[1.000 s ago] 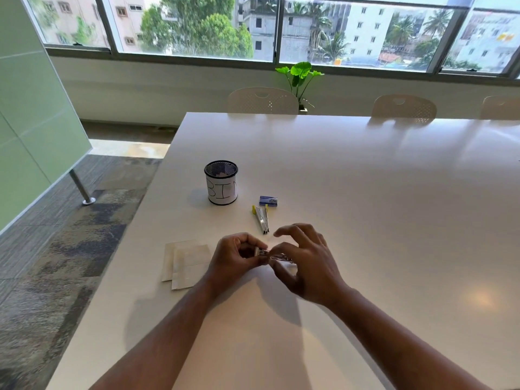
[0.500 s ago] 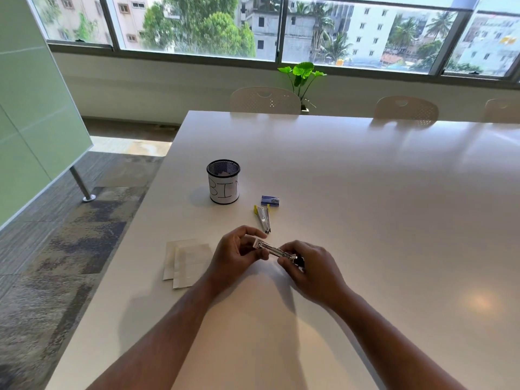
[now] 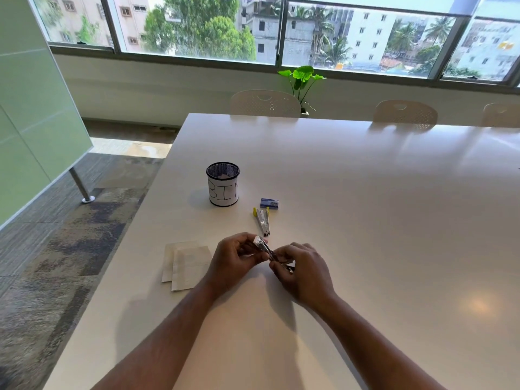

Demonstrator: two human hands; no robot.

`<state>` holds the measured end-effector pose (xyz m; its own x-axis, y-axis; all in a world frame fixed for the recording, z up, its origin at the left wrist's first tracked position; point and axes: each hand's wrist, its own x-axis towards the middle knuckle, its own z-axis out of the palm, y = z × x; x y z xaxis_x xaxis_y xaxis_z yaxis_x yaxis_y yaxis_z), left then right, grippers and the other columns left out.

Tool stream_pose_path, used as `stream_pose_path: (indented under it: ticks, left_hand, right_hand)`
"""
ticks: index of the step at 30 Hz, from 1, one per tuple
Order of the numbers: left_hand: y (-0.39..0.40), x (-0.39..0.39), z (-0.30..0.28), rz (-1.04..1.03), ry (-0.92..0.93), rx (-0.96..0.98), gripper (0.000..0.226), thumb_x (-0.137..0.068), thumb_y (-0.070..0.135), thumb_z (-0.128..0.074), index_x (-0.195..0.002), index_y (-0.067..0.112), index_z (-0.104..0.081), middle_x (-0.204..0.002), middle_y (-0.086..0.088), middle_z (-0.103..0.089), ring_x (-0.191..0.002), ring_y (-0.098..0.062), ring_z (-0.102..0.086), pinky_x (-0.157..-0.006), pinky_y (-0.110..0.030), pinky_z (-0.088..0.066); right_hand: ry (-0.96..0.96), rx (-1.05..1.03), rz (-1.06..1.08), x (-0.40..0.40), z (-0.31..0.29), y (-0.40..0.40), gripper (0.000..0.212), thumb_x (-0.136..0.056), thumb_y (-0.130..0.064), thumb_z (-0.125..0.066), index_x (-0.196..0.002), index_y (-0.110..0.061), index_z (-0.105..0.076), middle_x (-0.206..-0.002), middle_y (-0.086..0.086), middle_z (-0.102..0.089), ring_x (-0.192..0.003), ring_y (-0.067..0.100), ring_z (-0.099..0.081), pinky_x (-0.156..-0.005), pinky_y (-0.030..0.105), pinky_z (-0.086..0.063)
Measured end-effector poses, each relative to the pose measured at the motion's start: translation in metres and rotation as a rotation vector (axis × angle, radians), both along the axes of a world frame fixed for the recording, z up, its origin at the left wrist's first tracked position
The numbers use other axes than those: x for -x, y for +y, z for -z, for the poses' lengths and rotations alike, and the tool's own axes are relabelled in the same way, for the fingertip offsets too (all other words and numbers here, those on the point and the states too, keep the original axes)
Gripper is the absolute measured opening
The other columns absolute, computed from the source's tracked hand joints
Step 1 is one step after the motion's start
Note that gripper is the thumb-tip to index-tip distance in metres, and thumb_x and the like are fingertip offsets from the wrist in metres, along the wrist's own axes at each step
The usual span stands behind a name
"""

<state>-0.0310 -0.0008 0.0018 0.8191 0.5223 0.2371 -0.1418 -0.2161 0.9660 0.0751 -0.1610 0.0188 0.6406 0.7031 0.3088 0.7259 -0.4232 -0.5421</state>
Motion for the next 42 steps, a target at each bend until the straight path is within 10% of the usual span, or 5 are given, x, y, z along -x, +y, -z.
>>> stream_pose_path:
  ticks: [22, 28, 42]
  left_hand:
    - [0.000, 0.000, -0.004, 0.014, -0.012, -0.046, 0.045, -0.090, -0.003, -0.074, -0.130, 0.015, -0.064, -0.089, -0.023, -0.073, -0.082, -0.023, -0.069, -0.084, -0.034, -0.057]
    - [0.000, -0.001, -0.001, 0.047, -0.005, -0.031, 0.039, -0.091, -0.003, -0.074, -0.125, 0.015, -0.069, -0.087, -0.007, -0.077, -0.080, -0.018, -0.070, -0.082, -0.030, -0.059]
    - [0.005, -0.002, 0.007, 0.092, -0.020, 0.014, 0.036, -0.092, 0.007, -0.076, -0.124, 0.023, -0.071, -0.101, -0.004, -0.080, -0.086, -0.007, -0.072, -0.078, -0.020, -0.056]
  right_hand:
    - [0.007, -0.023, -0.004, 0.010, -0.002, -0.002, 0.021, -0.084, -0.044, -0.077, -0.101, -0.032, -0.074, -0.084, -0.013, -0.066, -0.080, 0.009, -0.062, -0.073, 0.033, -0.052]
    - [0.056, -0.181, -0.063, 0.006, -0.009, -0.002, 0.026, -0.094, -0.051, -0.060, -0.112, -0.034, -0.070, -0.096, -0.019, -0.068, -0.085, 0.001, -0.066, -0.072, 0.028, -0.054]
    - [-0.431, 0.047, -0.263, -0.002, -0.031, 0.002, 0.021, -0.101, -0.033, -0.058, -0.113, -0.026, -0.074, -0.104, -0.006, -0.070, -0.090, 0.021, -0.062, -0.068, 0.037, -0.055]
